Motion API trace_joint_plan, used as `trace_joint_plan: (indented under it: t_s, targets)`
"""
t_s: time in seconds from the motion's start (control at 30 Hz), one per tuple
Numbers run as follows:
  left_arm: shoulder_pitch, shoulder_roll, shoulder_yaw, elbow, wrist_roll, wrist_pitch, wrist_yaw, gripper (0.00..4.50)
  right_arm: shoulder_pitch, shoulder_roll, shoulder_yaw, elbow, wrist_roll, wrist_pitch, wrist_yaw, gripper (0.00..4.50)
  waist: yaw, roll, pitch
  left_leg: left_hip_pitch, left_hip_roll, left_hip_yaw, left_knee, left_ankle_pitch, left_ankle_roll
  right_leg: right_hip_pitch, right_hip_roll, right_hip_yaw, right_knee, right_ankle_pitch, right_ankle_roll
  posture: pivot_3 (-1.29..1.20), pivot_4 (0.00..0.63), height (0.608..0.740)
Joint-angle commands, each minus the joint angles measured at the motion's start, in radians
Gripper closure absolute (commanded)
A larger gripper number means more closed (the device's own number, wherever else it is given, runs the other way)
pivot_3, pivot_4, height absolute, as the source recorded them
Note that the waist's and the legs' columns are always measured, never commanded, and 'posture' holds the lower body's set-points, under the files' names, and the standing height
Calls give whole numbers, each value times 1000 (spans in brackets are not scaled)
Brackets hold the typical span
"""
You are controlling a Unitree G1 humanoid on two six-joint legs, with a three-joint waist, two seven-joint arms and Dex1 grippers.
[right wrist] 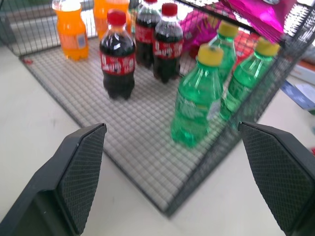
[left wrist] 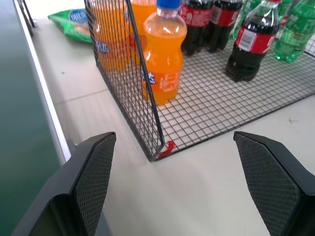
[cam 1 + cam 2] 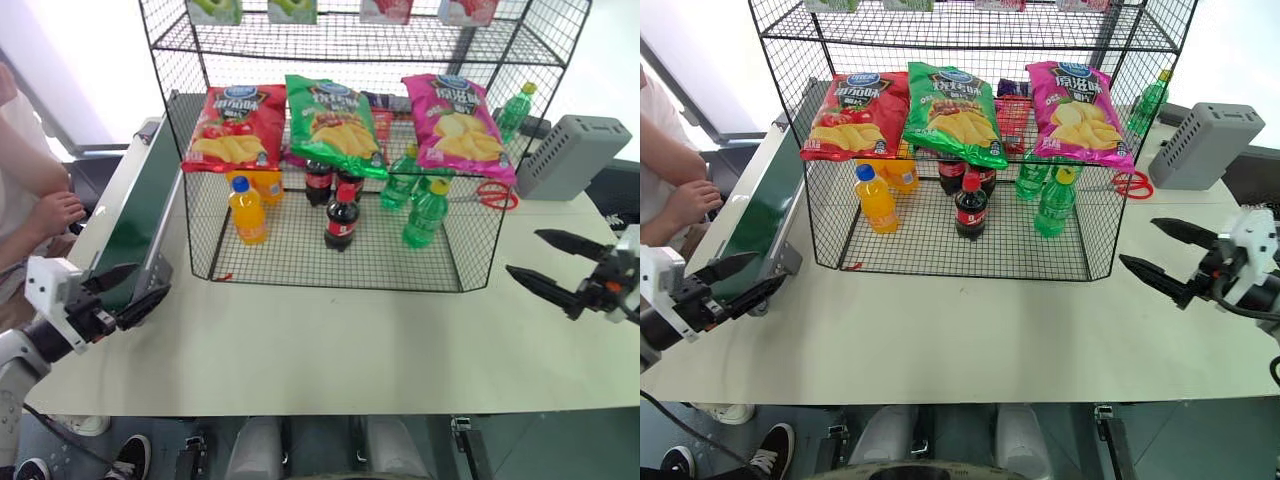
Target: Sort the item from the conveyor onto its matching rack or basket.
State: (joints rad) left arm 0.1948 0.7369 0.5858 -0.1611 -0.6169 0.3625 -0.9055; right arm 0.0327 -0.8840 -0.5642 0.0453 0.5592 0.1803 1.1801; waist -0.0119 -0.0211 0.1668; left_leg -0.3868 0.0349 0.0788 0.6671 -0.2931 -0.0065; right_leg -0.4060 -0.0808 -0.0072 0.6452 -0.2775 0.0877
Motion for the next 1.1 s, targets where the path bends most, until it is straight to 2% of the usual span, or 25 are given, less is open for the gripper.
trace_joint_plan:
  t_s: [0.03,0.17,0.43,1.1]
  targets:
    - [-36,13,4,8,22,-48,-3,429,-32,3,4,-23,-3,-35,-12,39,-3,0,0,0,0,0,0,0,0,0,0,0,0,0,0,0,150,740]
    - [-91,34,-27,24,53,-67,-5,429,-97,19,56,-74,15,3,-54,39,-4,0,0,0,0,0,0,0,0,0,1,1,1,1,2,0,150,740]
    - [-166,39,-46,92,55,-116,-50,429,-136,49,112,-145,12,17,-100,39,1,0,0,-2,0,0,0,0,0,-2,0,0,0,2,3,0,150,740]
    - [-164,30,-59,87,63,-165,-71,429,-154,45,144,-108,-11,-10,-77,39,-1,0,0,-2,0,0,0,0,0,-2,-1,0,0,2,3,0,150,740]
